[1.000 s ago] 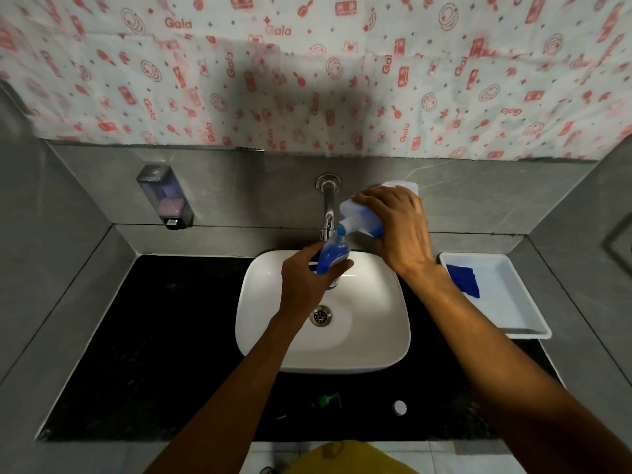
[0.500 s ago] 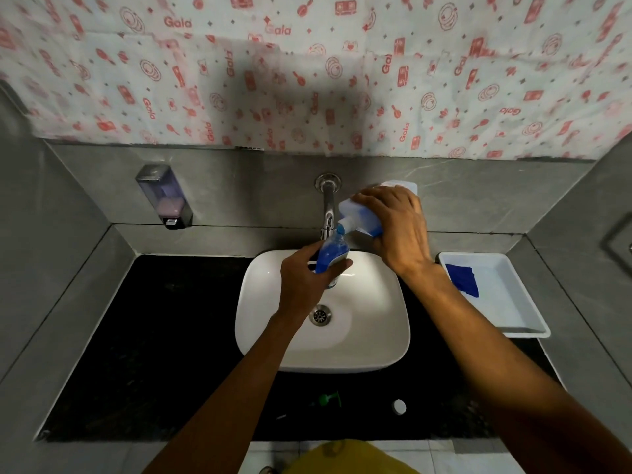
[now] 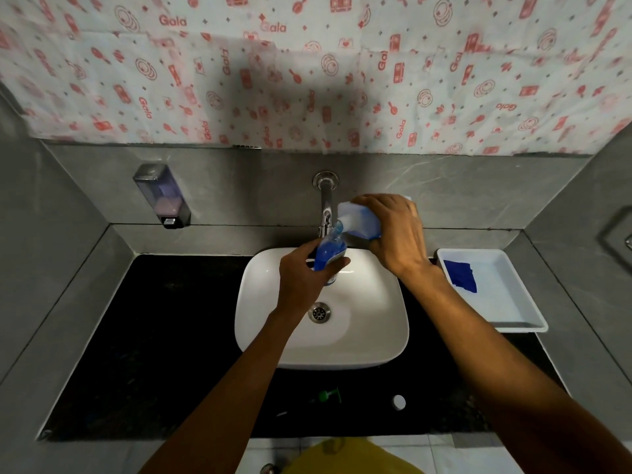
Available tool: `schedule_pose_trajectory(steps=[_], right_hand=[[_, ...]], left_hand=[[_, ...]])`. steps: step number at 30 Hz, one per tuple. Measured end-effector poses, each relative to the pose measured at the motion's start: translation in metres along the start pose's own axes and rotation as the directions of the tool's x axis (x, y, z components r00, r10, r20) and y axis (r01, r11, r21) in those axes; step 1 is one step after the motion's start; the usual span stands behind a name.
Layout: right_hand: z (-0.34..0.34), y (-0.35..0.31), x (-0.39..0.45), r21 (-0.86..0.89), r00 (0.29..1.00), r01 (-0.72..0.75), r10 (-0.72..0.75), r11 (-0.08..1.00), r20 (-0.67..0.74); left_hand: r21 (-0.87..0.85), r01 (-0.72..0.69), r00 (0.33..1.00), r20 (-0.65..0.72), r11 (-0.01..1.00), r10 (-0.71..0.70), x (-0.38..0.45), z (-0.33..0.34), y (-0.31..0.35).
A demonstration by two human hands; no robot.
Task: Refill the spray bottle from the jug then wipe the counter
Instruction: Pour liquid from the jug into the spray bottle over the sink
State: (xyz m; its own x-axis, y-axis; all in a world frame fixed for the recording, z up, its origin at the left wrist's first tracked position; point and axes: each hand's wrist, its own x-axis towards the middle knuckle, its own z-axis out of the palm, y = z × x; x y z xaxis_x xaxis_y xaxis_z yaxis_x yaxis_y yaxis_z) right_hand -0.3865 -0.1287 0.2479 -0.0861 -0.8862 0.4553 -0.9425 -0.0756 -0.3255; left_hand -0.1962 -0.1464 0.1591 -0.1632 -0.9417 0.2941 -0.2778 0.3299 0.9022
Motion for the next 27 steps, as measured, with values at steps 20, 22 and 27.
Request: schedule_pose_trajectory(steps=[20,22,27], right_hand=[[0.033,-0.021,-0.140,0.421,0.877,-0.479,0.409,0.770,0.250],[0.038,-0.026,-0.174,0.475,0.875,-0.483,0.394,0.735,0.281],[0.054,-0.027,-0.254,0.445,0.855,-0.512,0.385,0.735,0.348]], left_hand=[[-0.060,0.244,0.931,0.295,0.968,-0.217,-0.077,-0.050,-0.031],[-0.027,0.254,0.911,0.344,0.967,-0.229,-0.106,-0.058,-0.045],[0.042,0.391,0.819,0.441,0.919,-0.368,-0.166,-0.081,-0.089]])
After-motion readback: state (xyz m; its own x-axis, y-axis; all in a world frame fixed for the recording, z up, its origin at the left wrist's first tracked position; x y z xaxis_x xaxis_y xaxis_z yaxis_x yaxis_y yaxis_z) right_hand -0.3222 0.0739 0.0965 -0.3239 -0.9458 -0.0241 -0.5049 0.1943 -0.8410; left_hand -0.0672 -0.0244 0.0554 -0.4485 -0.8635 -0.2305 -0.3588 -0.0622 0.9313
